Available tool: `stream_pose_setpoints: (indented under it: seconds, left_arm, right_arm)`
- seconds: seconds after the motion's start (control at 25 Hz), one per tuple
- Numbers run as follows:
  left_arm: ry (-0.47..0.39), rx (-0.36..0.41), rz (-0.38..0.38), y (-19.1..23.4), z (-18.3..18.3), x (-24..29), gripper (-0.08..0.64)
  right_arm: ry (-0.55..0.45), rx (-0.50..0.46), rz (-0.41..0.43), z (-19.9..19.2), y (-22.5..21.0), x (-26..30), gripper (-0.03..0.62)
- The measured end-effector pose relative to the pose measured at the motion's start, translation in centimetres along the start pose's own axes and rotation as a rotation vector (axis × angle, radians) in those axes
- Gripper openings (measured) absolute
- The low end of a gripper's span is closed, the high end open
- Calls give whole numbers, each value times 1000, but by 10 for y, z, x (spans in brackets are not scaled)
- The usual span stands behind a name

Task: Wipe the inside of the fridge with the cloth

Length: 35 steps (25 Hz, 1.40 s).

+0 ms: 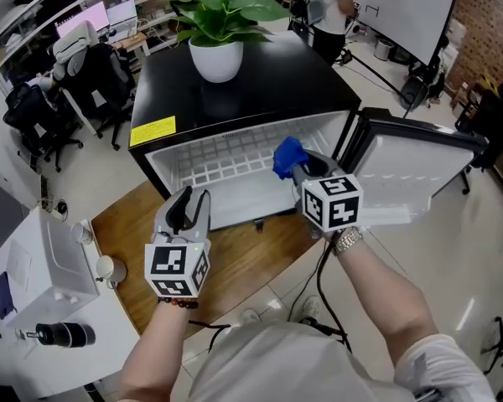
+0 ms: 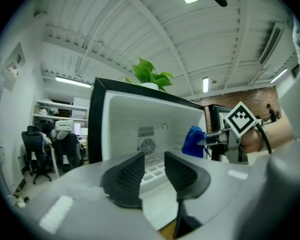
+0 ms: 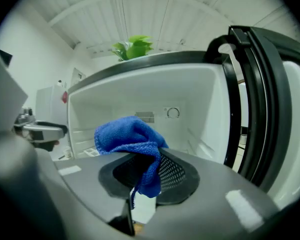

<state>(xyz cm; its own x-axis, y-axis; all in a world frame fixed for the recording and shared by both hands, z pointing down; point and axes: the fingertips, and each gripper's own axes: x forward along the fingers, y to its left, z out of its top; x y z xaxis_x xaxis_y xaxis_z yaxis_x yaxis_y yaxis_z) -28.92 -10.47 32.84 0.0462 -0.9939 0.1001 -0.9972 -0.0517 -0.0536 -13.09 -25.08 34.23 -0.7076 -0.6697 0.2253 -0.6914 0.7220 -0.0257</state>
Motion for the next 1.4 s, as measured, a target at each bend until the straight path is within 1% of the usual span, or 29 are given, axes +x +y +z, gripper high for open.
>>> stream_pose_setpoints:
  seconds: [0.16, 0.36, 0.44, 0.56, 0.68, 0.76, 0.92, 1.04, 1.12, 1.2, 1.28, 1.4]
  left_arm:
    - [-19, -20, -203, -38, 14, 20, 161]
    - [-39, -1, -426, -81, 30, 33, 204]
    - [-42, 5, -505, -97, 33, 36, 222]
    - [-38, -7, -617, -116, 34, 36, 242]
    - [-31, 5, -705, -133, 34, 33, 253]
    - [-28, 14, -742, -140, 33, 32, 253]
    - [-21, 10, -804, -149, 33, 30, 244]
    - [-20, -10, -854, -155, 33, 27, 189]
    - [-20, -28, -871, -158, 34, 26, 172]
    - [-21, -32, -875, -158, 34, 27, 150]
    - [-22, -28, -861, -156, 34, 29, 94]
    - [-22, -3, -821, -153, 32, 35, 81]
  right_arm:
    - [-40, -27, 182, 15, 30, -20, 69]
    - [-79, -72, 389, 27, 59, -47, 69]
    - [-88, -93, 455, 30, 66, -57, 69]
    - [-93, -124, 545, 32, 76, -70, 70]
    - [-90, -141, 624, 32, 84, -80, 69]
    - [-82, -141, 665, 31, 88, -83, 69]
    - [-64, -134, 712, 29, 89, -87, 69]
    - [-56, -130, 739, 30, 88, -88, 69]
    - [-53, -130, 750, 31, 87, -88, 69]
    - [-48, -134, 756, 31, 86, -89, 69]
    - [-45, -138, 757, 31, 85, -90, 71]
    - [-39, -161, 714, 29, 81, -86, 74]
